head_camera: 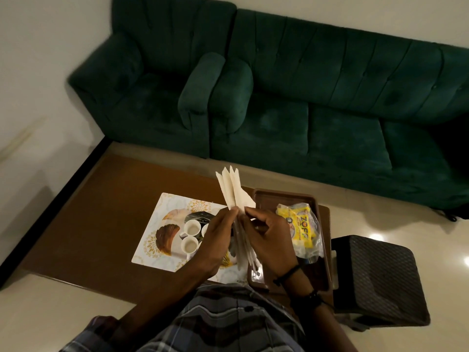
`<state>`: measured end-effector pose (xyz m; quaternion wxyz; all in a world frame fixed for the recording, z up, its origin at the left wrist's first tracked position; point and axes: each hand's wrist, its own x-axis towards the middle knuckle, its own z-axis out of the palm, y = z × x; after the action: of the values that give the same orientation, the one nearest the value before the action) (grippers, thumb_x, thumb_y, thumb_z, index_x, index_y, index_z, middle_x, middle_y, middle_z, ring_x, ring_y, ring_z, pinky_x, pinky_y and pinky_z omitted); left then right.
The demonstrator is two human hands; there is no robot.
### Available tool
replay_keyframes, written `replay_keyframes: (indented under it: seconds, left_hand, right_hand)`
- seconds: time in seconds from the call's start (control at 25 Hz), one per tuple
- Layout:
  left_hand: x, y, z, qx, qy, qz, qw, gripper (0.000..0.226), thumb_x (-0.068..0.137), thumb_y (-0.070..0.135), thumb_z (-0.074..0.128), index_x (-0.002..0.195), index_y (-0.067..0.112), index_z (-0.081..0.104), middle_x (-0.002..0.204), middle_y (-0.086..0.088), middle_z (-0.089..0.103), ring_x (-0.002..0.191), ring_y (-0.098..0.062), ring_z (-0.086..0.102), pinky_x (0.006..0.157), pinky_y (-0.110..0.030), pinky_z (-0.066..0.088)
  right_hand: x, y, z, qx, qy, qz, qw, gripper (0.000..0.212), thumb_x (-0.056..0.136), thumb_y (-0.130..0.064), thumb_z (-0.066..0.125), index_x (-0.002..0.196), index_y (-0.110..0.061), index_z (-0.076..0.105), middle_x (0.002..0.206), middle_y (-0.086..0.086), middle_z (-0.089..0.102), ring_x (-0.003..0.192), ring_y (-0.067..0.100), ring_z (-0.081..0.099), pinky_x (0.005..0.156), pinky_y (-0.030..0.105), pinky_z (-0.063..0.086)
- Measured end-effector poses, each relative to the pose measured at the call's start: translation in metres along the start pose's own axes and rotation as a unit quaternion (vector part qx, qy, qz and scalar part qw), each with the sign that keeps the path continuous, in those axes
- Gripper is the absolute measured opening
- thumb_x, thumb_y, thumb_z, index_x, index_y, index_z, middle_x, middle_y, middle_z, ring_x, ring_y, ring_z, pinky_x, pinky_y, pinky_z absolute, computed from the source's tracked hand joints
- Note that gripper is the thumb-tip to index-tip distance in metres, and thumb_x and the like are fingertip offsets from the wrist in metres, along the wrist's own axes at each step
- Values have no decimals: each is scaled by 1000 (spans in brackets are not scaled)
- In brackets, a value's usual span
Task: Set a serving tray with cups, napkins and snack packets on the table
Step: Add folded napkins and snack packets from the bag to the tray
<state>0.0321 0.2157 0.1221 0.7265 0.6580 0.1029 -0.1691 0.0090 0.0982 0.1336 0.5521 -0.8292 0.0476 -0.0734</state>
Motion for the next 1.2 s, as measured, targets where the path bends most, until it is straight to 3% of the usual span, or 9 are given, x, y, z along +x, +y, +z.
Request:
replay_keyframes:
  seconds: [0.24,0.36,0.44,0.6,0.72,0.84,0.96,1.08,1.2]
  left_hand:
    - [0,1,0,5,-1,1,1000,26,96,37,48,86,32,72,92,5,75,94,-14,69,87,-33,53]
    - [-2,1,1,19,-24,24,999,18,91,40,55,86,41,72,92,13,75,91,-4,69,77,-19,54]
    - [-2,-1,2,24,-17,29,999,20,93,32,55,84,37,72,88,14,75,90,-3,68,72,-13,53]
    - [-1,-2,1,20,25,5,999,21,95,29,53,80,29,68,75,20,72,76,3,67,72,-18,51]
    - [1,-3,-1,14,66,0,998,17,93,34,54,80,29,63,73,21,69,74,3,64,65,-16,46]
    - [1,-2,0,6,75,-2,997,15,93,36,54,82,31,61,75,23,66,74,3,64,58,-9,45]
    - [2,-3,-1,-4,78,-12,997,13,94,35,53,83,32,60,87,18,65,87,-5,63,72,-20,49]
    - [3,-4,-2,-7,75,-22,997,14,94,33,54,84,30,62,95,6,67,97,-19,63,87,-36,50]
    - [3,-7,-1,14,53,-17,998,21,93,34,55,78,30,70,89,3,73,92,-20,68,83,-35,55]
  right_hand:
    - [4,1,-6,62,3,26,998,37,88,-9,65,85,-46,71,82,-18,75,82,4,72,74,23,58]
    - [3,2,-4,43,5,21,999,23,87,-12,66,100,-30,73,92,-11,75,83,4,71,74,26,60]
    - [0,3,-2,-3,9,4,1000,28,84,-17,70,112,-22,68,93,-9,72,78,2,69,69,20,59]
    - [1,0,-7,-53,61,-11,997,40,85,-14,66,122,-21,54,96,-9,66,76,-1,66,65,19,58]
    - [5,-2,-18,-77,178,-29,981,37,87,-7,61,120,-16,49,100,-8,61,77,-2,62,62,23,58]
    - [2,-5,-17,-158,178,-94,967,27,85,2,62,108,-11,64,104,8,64,81,9,59,67,21,54]
    - [3,-5,-18,-189,193,-85,959,23,83,3,65,103,-6,69,105,13,66,89,8,54,73,8,41]
    - [7,-1,-25,-185,223,-76,954,17,82,-1,69,99,-6,70,101,15,68,85,9,54,70,16,47]
    - [3,0,-16,-178,145,-95,969,14,84,-2,66,95,-8,70,101,12,67,84,18,64,71,26,54]
